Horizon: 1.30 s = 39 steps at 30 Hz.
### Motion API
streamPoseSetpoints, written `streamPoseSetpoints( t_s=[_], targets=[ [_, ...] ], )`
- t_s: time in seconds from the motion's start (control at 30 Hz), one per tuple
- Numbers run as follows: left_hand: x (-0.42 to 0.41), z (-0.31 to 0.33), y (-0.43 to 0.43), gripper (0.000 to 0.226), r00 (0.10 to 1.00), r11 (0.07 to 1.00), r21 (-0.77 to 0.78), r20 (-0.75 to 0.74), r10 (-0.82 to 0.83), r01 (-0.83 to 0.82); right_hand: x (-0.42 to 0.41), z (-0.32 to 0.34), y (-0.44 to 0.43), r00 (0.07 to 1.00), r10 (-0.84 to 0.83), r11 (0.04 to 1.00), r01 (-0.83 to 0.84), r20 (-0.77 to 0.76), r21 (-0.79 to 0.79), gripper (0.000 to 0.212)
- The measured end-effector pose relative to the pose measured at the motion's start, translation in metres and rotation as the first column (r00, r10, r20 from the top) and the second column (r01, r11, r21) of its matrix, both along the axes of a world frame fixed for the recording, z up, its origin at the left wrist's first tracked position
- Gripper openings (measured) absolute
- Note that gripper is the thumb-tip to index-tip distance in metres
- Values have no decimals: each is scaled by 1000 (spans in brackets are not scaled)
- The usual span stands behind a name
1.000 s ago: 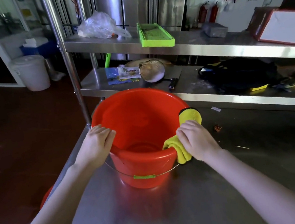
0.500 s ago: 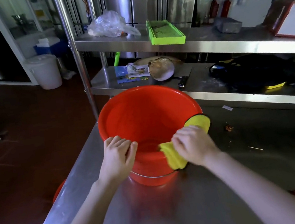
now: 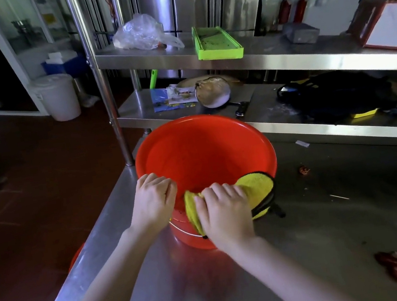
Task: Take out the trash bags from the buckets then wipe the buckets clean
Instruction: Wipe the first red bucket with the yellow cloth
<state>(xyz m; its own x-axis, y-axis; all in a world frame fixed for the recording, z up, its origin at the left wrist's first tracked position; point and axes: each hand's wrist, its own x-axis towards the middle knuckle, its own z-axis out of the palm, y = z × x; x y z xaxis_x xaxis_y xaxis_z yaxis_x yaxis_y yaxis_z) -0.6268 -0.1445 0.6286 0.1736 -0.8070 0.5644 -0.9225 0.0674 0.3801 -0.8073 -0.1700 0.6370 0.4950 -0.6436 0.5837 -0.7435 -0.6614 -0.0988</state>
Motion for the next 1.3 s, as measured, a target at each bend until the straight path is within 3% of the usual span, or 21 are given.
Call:
streamPoseSetpoints(
  t_s=[0.07, 0.1, 0.2, 0.27, 0.47, 0.6, 0.7, 0.8, 1.13, 1.3],
  targets=[
    [5, 7, 0, 18, 993, 999, 52, -118, 19, -13, 6, -2, 7, 1000, 6, 999, -7, -13, -40, 39],
    [9, 12, -1, 17, 976, 990, 100, -186, 117, -99, 3, -3, 6, 999, 20, 998, -22, -28, -62, 40],
    [18, 31, -11, 75, 789, 866, 385, -399, 467, -317, -8, -6, 11, 989, 112, 991, -118, -95, -62, 43],
    [23, 36, -13, 84, 736, 826, 454, -422, 530, -334, -9, -13, 26, 971, 202, 973, -213, -128, -85, 40],
    [51, 3, 30, 71, 813, 903, 133, -397, 426, -408, 2, -39, 65, 946, 293, 934, -314, -138, -170, 39],
    [56, -28, 48, 83, 821, 899, 31, -396, 412, -437, 9, -55, 56, 928, 302, 946, -320, -217, -50, 32],
    [54, -62, 61, 93, 832, 901, 82, -355, 426, -427, -2, -78, 28, 877, 317, 949, -296, -362, 114, 19],
    [52, -92, 62, 101, 828, 904, 134, -364, 426, -406, -12, -100, 3, 831, 304, 950, -229, -466, 211, 21],
    [86, -165, 23, 102, 714, 884, 207, -525, 463, -420, 24, -129, -15, 787, 170, 980, -73, -593, 184, 22],
    [98, -209, 10, 107, 670, 892, 215, -595, 443, -398, 54, -149, -12, 745, 148, 968, 26, -650, 251, 30]
  ],
)
